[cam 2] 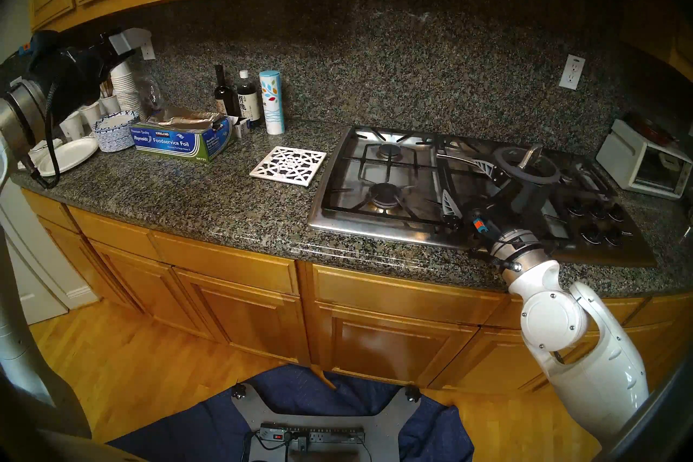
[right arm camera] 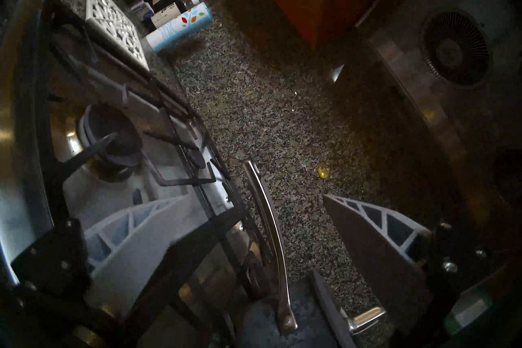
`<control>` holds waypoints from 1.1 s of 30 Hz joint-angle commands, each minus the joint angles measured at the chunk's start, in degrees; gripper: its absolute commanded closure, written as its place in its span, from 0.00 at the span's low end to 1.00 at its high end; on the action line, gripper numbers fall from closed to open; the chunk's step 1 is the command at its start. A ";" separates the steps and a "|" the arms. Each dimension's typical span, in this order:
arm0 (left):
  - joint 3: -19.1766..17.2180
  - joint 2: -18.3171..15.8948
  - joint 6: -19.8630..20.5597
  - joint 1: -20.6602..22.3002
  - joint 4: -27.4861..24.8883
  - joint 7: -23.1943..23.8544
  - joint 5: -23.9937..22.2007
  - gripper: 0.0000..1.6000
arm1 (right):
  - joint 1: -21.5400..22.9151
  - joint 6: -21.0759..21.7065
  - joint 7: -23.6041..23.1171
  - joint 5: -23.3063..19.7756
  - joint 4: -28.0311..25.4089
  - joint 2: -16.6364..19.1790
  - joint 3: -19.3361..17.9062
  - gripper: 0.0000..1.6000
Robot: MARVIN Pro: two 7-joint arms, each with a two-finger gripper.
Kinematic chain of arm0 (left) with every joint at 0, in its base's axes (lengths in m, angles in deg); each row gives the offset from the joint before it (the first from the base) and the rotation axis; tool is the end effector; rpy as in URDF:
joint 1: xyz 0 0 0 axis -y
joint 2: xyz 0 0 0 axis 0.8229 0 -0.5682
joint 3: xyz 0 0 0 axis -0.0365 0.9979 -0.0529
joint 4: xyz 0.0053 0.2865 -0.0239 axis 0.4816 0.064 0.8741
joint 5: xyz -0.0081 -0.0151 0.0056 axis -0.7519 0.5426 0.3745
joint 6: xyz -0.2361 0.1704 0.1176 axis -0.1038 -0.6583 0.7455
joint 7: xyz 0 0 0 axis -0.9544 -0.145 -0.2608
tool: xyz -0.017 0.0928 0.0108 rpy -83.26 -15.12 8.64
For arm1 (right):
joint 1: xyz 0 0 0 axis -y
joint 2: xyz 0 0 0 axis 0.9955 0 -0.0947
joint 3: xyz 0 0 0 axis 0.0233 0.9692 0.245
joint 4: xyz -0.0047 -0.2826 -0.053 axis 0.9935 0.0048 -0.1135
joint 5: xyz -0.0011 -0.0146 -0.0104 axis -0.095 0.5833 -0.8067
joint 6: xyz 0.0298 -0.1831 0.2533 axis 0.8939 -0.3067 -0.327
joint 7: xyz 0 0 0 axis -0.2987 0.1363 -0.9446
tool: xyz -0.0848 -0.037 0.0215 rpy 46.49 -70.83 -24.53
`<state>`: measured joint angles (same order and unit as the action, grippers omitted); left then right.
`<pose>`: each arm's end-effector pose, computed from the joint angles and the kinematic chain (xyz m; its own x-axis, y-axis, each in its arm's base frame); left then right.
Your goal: Pick up the pot, put it on the stove, take off the pot lid
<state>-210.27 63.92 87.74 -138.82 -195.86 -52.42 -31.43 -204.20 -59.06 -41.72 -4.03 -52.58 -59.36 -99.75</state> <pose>0.2786 0.1241 0.0508 -0.0273 0.3499 0.9364 -0.3170 -0.8914 0.3238 0.3137 -0.1117 -0.1964 -0.2076 0.8535 0.4779 0.0288 -0.4830 0.8751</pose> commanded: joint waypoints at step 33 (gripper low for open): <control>-0.30 -0.14 -0.76 1.08 -0.30 0.05 0.04 0.00 | 18.46 -0.91 -12.41 -0.99 10.93 7.83 1.41 0.00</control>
<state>-210.28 63.89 87.74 -138.84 -195.86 -52.45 -31.51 -191.08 -59.37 -54.54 -5.82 -42.19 -53.03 -98.23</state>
